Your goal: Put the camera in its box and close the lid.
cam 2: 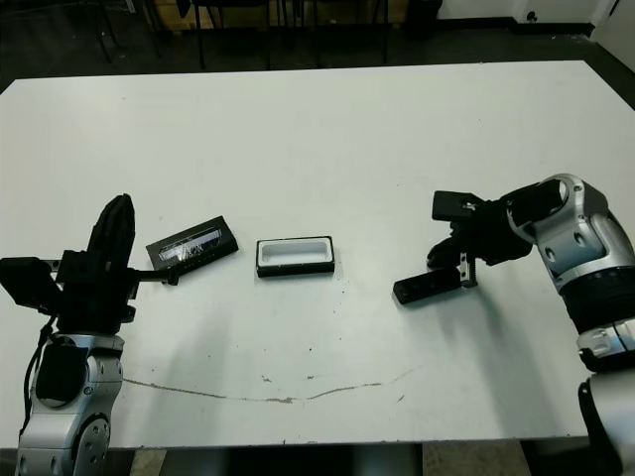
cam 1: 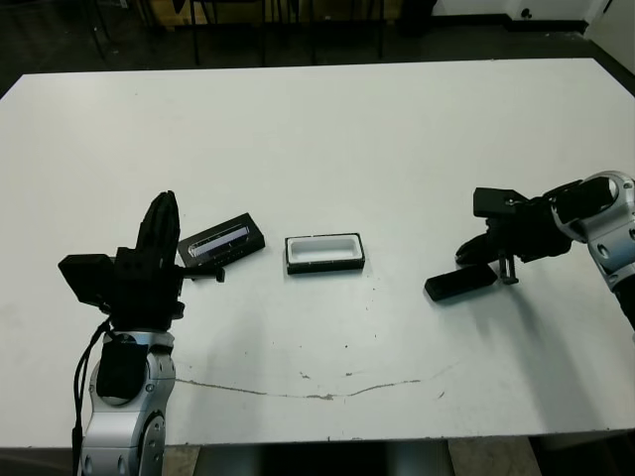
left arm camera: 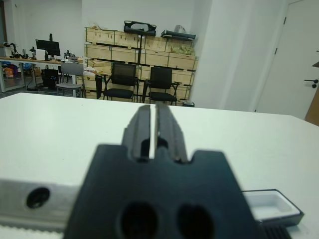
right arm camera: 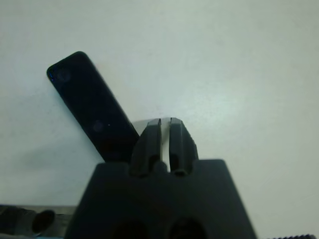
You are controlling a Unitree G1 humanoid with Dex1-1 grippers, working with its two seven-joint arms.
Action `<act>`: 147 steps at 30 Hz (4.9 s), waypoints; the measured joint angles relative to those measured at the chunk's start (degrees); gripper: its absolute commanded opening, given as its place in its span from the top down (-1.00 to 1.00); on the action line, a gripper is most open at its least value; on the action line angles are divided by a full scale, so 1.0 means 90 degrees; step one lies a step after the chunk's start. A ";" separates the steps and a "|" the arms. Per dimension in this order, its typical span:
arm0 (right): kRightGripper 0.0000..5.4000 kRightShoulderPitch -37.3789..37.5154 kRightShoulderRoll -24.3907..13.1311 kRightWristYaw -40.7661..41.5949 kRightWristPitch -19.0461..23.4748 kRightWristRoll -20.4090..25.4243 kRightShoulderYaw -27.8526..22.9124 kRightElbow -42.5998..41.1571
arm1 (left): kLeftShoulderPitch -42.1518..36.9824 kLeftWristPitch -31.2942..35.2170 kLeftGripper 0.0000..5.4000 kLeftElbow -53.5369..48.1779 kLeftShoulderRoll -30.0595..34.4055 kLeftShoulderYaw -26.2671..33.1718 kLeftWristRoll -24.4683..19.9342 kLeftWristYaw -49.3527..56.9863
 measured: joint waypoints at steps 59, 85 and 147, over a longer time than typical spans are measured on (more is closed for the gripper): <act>1.00 0.3101 -0.0360 -0.2579 0.1469 0.3987 -0.3636 -0.3577 | 0.0363 -0.0054 1.00 -0.0213 -0.0015 -0.0002 0.0012 0.0016; -0.52 0.3951 -0.0181 -0.1545 0.1361 0.4861 -0.3641 -0.3255 | 0.0453 -0.0056 1.00 -0.0249 -0.0009 -0.0040 0.0080 -0.0003; -0.99 0.4929 0.0141 -0.2256 0.0923 0.3764 -0.3081 -0.3010 | 0.0411 -0.0174 1.00 -0.0041 -0.0016 -0.0115 0.0134 0.0000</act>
